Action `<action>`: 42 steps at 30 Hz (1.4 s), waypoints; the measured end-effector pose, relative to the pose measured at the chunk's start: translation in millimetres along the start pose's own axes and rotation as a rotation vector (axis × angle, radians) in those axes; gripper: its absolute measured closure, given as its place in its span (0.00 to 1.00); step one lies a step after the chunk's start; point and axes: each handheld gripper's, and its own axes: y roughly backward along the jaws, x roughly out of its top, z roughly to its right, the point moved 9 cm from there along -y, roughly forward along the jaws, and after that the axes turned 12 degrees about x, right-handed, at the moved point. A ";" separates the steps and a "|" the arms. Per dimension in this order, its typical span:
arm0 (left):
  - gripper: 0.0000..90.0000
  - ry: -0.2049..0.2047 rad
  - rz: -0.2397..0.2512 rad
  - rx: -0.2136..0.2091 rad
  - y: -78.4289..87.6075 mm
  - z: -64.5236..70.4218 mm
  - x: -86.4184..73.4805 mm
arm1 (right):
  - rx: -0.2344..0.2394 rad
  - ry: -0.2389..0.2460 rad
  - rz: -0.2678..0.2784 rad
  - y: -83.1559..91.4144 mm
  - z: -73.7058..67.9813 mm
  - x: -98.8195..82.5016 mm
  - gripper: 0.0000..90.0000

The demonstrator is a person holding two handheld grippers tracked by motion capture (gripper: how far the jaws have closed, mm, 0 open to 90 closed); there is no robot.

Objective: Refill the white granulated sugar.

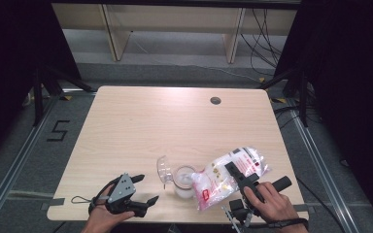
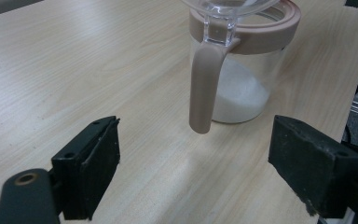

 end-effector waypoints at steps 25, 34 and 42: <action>0.18 -0.005 0.003 -0.001 -0.1 -0.3 0.5 | 0.008 -0.025 -0.004 0.9 -2.9 -1.9 0.74; 0.18 -0.009 0.003 -0.002 -0.1 -0.4 0.7 | 0.012 0.003 0.000 0.3 -1.0 -1.0 0.75; 0.18 -0.001 0.001 0.000 -0.2 0.0 0.3 | 0.023 -0.023 0.003 -0.6 -4.4 -0.7 0.75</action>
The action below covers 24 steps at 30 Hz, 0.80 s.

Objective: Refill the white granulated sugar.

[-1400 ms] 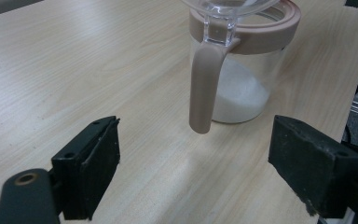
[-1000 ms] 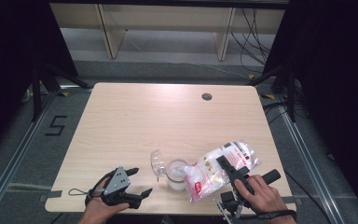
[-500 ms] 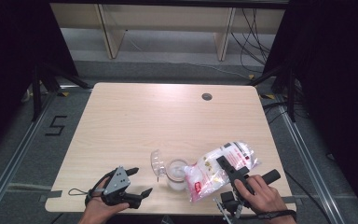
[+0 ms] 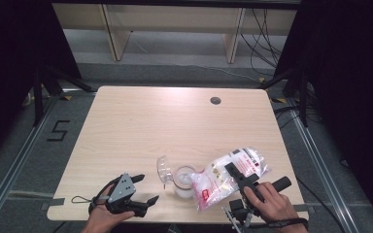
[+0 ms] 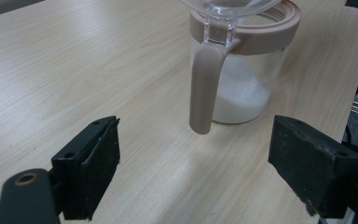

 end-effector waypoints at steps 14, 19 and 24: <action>0.18 -0.006 0.003 -0.003 0.1 -0.2 0.4 | -0.011 -0.009 0.002 1.6 1.0 -0.5 0.76; 0.18 0.002 0.008 -0.003 -0.2 0.3 1.0 | -0.010 0.021 0.013 1.3 4.1 1.0 0.76; 0.18 -0.006 0.004 -0.002 0.1 -0.4 0.5 | -0.007 -0.005 0.013 1.4 1.9 0.0 0.76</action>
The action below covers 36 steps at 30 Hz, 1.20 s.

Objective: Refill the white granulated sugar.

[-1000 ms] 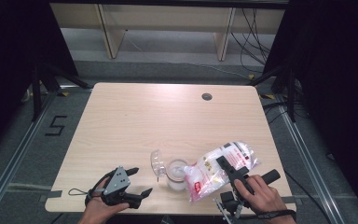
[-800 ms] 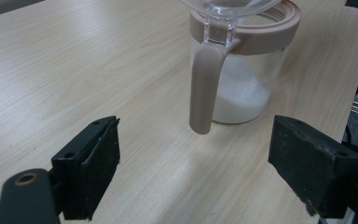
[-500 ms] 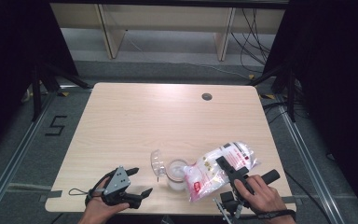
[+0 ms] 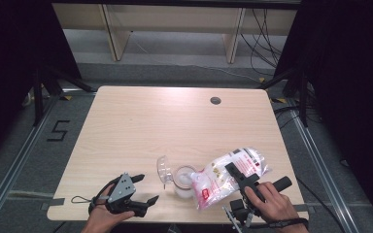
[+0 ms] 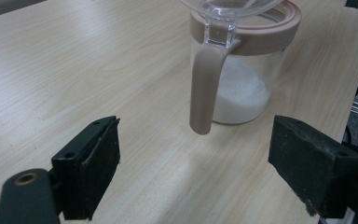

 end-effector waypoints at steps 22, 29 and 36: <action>0.18 0.001 0.002 0.000 0.2 0.1 0.3 | 0.020 -0.051 0.026 -1.2 -4.9 1.9 0.78; 0.18 0.034 -0.007 0.004 0.8 1.9 -0.3 | 0.020 -0.096 0.094 -2.9 -3.2 4.0 0.79; 0.18 0.003 -0.001 0.003 0.3 0.0 0.1 | 0.047 -0.208 0.147 -8.3 -9.9 -0.1 0.80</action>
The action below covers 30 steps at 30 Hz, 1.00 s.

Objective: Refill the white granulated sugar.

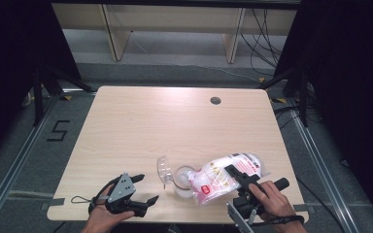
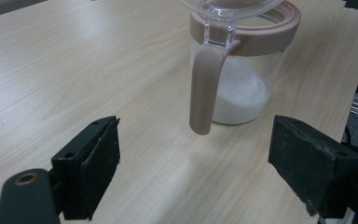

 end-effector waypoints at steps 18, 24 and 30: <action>0.18 -0.001 0.001 0.001 0.0 -0.4 0.2 | 0.037 -0.281 0.173 -6.7 -4.8 -13.7 0.82; 0.18 0.005 0.002 0.000 -0.2 0.3 0.2 | 0.061 -0.453 0.228 -12.2 -9.7 -23.7 0.83; 0.18 -0.003 0.000 -0.004 -0.3 0.0 0.0 | 0.063 -0.619 0.310 -16.5 -9.7 -31.5 0.83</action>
